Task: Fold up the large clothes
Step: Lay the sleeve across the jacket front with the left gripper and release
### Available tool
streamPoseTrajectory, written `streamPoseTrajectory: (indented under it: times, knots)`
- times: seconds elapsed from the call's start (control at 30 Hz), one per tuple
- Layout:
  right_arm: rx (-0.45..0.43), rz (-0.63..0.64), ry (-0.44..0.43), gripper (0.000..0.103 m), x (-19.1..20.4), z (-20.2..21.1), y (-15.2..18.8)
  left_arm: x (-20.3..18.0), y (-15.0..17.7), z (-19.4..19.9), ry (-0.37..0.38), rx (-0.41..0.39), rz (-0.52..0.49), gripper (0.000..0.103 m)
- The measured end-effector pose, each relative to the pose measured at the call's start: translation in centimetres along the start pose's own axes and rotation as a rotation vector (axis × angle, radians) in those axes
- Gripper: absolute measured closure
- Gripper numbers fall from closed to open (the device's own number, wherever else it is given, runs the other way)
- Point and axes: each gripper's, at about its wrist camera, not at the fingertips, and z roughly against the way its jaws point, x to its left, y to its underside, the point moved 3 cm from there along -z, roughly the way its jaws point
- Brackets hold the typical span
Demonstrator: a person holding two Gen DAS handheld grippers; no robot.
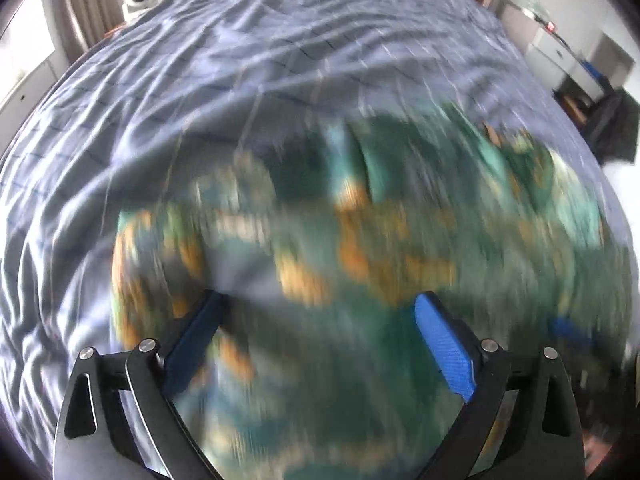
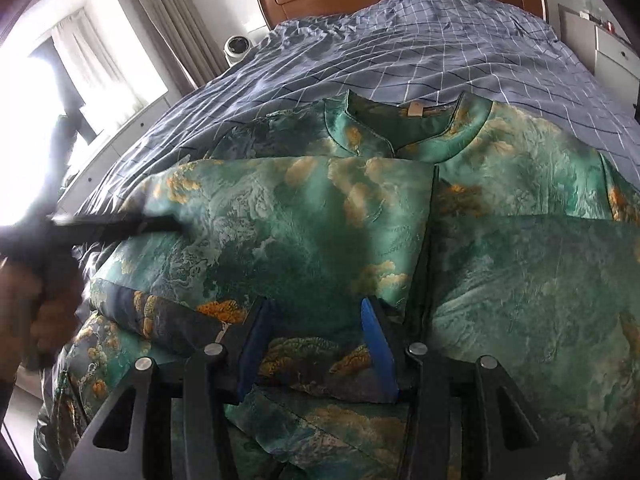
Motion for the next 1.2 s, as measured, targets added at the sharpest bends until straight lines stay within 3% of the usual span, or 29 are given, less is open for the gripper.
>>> streamPoseTrajectory:
  times: [0.17,0.37,0.77,1.0,1.1,1.2]
  knots:
    - [-0.006,-0.002,-0.005,0.056,0.0,-0.1,0.1,0.7,-1.6,-0.8,0.007,-0.026,0.053,0.006]
    - [-0.017,0.0,-0.004,0.056,0.0,0.0,0.3,-0.6,1.0,0.0,0.023,-0.039,-0.033,0.006]
    - [-0.001,0.036,0.045,0.055,0.6,-0.1,0.0,-2.1,10.9,5.5,0.024,-0.025,-0.161,0.005]
    - [-0.022,0.098,0.127,0.053,2.4,2.1,0.3,-3.1,16.7,10.4,0.038,-0.061,-0.222,0.005]
    - [-0.04,0.123,0.14,0.039,3.4,4.3,1.0,-3.6,19.0,12.6,0.008,-0.105,-0.248,0.005]
    - [-0.047,0.149,0.142,0.037,4.3,6.6,2.2,-3.8,20.7,13.8,0.004,-0.116,-0.233,0.005]
